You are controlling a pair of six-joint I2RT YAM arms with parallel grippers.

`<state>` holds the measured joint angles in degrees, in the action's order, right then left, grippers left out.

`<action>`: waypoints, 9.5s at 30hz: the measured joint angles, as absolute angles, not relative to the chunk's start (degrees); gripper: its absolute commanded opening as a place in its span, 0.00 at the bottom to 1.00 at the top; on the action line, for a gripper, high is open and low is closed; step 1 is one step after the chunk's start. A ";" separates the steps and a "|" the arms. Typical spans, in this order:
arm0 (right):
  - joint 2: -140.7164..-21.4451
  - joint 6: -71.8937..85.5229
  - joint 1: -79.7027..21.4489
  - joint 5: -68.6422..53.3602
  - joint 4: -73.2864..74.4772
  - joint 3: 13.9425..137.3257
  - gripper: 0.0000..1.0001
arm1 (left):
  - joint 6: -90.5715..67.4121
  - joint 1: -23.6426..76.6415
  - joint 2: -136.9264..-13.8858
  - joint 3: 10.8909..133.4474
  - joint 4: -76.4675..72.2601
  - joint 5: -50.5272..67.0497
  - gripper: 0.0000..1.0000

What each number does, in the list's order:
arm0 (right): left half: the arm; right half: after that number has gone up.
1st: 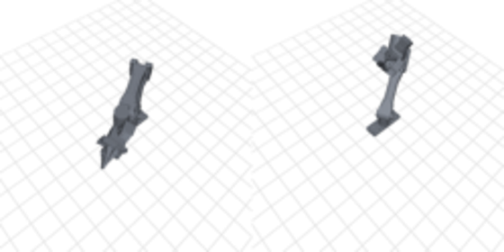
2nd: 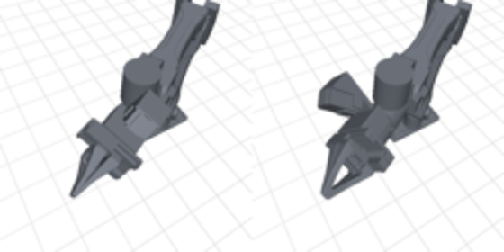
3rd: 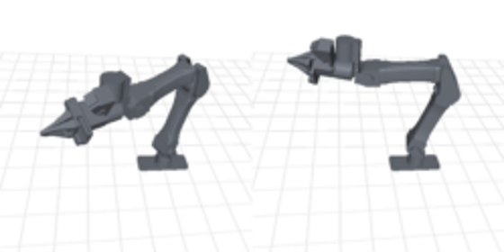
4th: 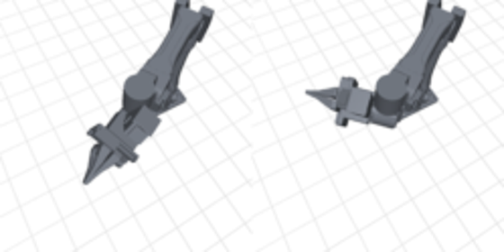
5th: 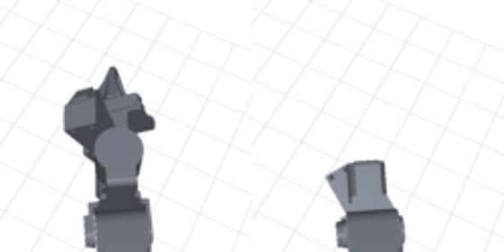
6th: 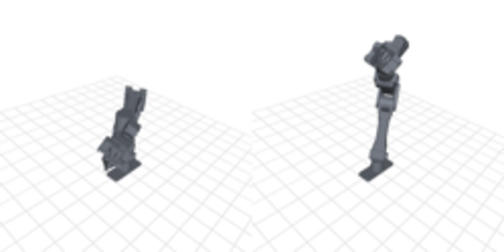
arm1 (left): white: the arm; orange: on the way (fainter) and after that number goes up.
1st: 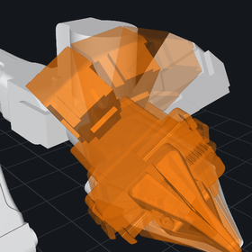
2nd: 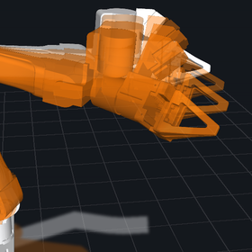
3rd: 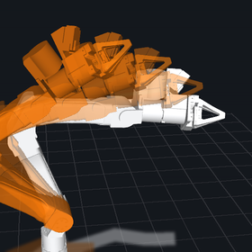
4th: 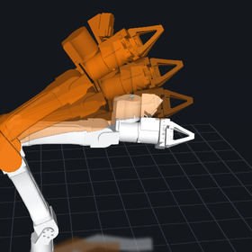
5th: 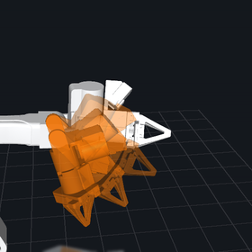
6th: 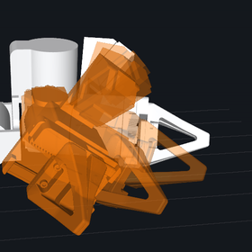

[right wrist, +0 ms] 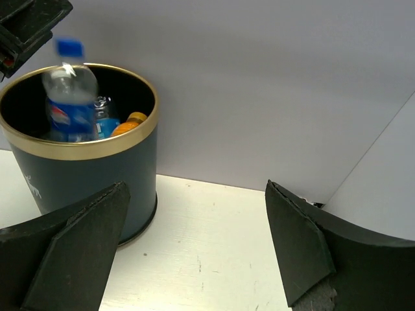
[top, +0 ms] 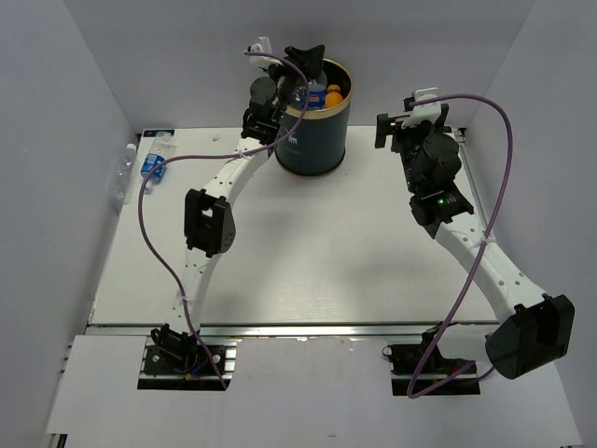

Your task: Put the plastic bottles in the bin

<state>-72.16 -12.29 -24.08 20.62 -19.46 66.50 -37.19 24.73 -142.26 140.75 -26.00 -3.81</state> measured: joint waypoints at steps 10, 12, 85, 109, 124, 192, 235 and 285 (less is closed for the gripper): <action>-72.14 -11.00 -23.62 20.43 -18.48 65.71 0.89 | -30.94 23.16 -137.49 138.32 -17.65 -4.93 0.98; -72.14 -10.90 -23.59 20.21 -18.11 65.60 0.89 | -30.39 21.43 -133.49 135.24 -14.35 -3.51 0.98; -65.91 7.27 -21.39 -31.81 -10.44 57.47 0.89 | 11.14 11.44 -80.66 73.84 3.31 37.91 0.42; -88.68 24.95 -24.38 -59.13 -29.34 78.70 0.89 | 10.00 17.04 -73.21 63.33 -4.23 60.62 0.45; -92.44 25.82 -25.54 -59.59 -27.51 83.31 0.22 | 5.54 17.39 -75.81 65.63 -7.77 60.49 0.98; -125.82 -20.45 -30.85 5.39 -2.04 126.74 0.89 | 5.89 -20.47 -128.88 105.71 13.43 -21.50 0.98; -96.97 -11.07 -31.51 0.23 -4.73 94.94 0.89 | 3.42 -19.84 -118.39 99.09 17.04 16.27 0.26; -102.59 4.34 -30.17 -16.51 -12.56 108.40 0.13 | 6.00 15.64 -83.26 82.52 -3.90 25.93 0.98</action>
